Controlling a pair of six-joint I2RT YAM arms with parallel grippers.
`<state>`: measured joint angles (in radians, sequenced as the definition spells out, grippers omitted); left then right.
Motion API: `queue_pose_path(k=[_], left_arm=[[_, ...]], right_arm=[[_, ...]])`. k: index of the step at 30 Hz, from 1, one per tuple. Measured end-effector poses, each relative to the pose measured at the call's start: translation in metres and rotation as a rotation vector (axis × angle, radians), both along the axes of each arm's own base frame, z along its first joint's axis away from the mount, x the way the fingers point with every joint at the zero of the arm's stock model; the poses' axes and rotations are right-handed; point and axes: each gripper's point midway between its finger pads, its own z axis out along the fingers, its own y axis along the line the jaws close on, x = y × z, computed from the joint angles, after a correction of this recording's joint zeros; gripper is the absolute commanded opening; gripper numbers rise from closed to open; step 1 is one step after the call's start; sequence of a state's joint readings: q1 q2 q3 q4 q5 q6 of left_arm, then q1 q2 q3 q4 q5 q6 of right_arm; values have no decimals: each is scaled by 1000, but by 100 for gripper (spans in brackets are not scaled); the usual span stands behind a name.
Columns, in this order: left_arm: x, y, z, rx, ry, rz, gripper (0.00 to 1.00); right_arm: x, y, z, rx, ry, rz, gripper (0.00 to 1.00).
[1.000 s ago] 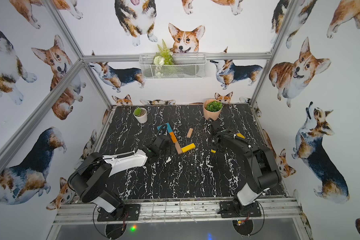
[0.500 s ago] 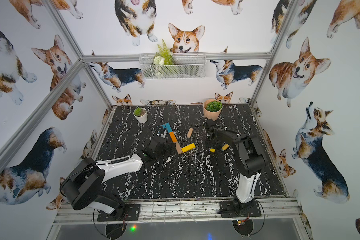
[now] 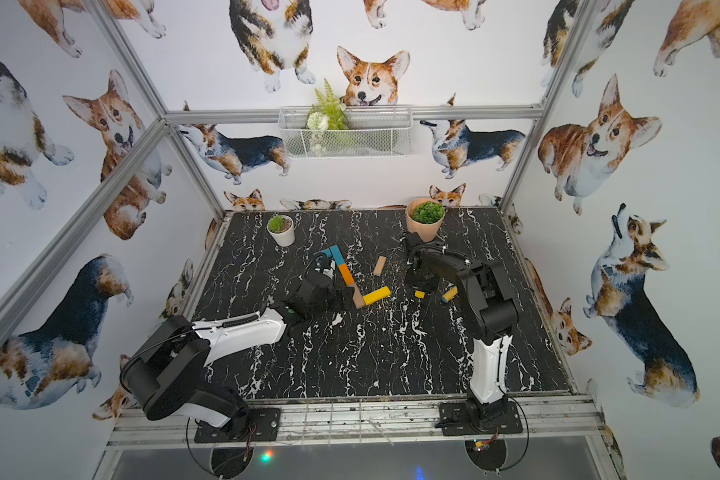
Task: Assemble a giraffe with building blocks
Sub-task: Pick up the building block from the center of the board, then assemble the building block at the center of the board.
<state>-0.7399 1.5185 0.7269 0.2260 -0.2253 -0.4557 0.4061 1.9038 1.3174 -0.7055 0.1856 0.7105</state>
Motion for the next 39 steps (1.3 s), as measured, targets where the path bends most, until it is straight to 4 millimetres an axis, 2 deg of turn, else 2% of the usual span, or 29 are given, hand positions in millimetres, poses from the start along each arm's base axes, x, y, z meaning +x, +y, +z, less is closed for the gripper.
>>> queue_pose_path(k=[5, 8, 10, 13, 15, 19, 23, 31, 34, 39], left_arm=[[-1, 0, 0, -3, -1, -2, 100], [-1, 1, 0, -5, -5, -2, 100], [-1, 1, 0, -4, -8, -4, 100], [0, 0, 1, -5, -14, -6, 100], [0, 0, 2, -7, -17, -5, 100], [1, 0, 2, -4, -21, -4, 100], [1, 1, 2, 0, -23, -3, 100], [1, 1, -1, 5, -18, -4, 100], [1, 1, -1, 4, -18, -4, 100], [1, 1, 1, 3, -21, -3, 100]], right_arm=[[2, 5, 50, -1, -130, -21, 10], [4, 27, 75, 21, -193, 26, 11], [11, 46, 80, 64, -200, 55, 11], [31, 68, 71, 103, -177, 94, 11], [44, 79, 57, 125, -143, 101, 11], [58, 85, 38, 137, -98, 108, 11], [61, 76, 25, 114, -55, 21, 9], [58, 61, 17, 40, -11, -231, 6], [53, 61, 16, 33, -8, -270, 6], [55, 79, 22, 34, -35, -255, 6]])
